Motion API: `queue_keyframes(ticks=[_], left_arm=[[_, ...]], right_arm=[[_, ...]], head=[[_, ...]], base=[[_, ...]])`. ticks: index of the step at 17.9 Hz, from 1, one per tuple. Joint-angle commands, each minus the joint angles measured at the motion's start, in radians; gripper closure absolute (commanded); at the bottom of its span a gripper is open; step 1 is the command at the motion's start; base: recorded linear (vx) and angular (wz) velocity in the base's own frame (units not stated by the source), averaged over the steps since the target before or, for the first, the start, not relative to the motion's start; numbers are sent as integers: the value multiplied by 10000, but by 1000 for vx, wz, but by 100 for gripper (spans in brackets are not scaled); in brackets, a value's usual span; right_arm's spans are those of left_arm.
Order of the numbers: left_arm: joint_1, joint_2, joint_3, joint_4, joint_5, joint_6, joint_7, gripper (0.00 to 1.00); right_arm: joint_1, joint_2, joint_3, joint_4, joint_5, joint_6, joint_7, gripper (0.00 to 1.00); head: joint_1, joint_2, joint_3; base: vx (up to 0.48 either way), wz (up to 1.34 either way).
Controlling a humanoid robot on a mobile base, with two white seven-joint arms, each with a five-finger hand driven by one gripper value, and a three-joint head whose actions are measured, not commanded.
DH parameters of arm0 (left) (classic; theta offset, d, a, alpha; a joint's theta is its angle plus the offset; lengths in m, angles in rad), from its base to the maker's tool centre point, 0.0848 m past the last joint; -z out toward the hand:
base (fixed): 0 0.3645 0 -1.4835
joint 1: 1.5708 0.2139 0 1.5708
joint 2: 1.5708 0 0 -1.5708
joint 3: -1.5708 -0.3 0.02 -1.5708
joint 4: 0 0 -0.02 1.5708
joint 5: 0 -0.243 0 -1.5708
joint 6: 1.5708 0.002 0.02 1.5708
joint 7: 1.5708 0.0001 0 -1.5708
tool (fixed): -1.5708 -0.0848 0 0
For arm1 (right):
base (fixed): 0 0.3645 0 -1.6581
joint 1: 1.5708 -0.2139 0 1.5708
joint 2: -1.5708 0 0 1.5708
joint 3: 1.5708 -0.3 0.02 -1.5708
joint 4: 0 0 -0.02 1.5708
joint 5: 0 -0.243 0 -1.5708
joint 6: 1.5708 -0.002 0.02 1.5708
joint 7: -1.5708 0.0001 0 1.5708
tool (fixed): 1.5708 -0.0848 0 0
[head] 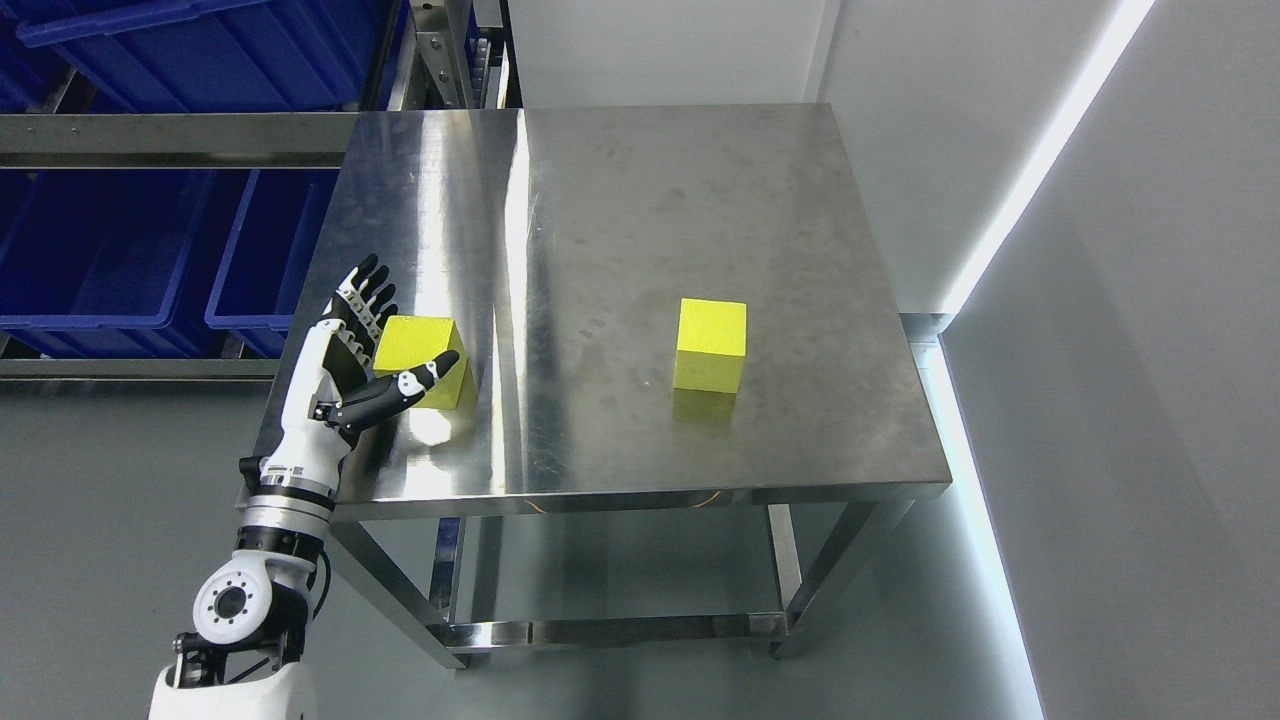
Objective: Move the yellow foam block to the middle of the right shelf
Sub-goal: 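Reach the left hand to the nearer yellow foam cube and grasp it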
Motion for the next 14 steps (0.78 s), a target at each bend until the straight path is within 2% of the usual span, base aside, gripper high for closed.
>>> queue_keyframes(ticks=[1,7,11,14], left_arm=[[-376,175,-797,377,-76,699,-95,1],[-1387,175,-860,1174,-1043,1436,-171,0],[-1344,175,-860,1620,-1305,1744,-708,1],[-1236,175,-768,1621,-1335,1714,-739,12]], right_arm=[[0,-175,-77,-175,31,-8,-6,0],[0,-175,-61,-175,15,-8,-6,0],[0,-175,-61,-175,31,-8,-6,0],[0,-175,-61,-175,31,-8,-6,0]], head=[[0,0,0],[0,0,0],[0,0,0],[0,0,0]], base=[[11,-17],[2,-3],[0,0],[0,0]])
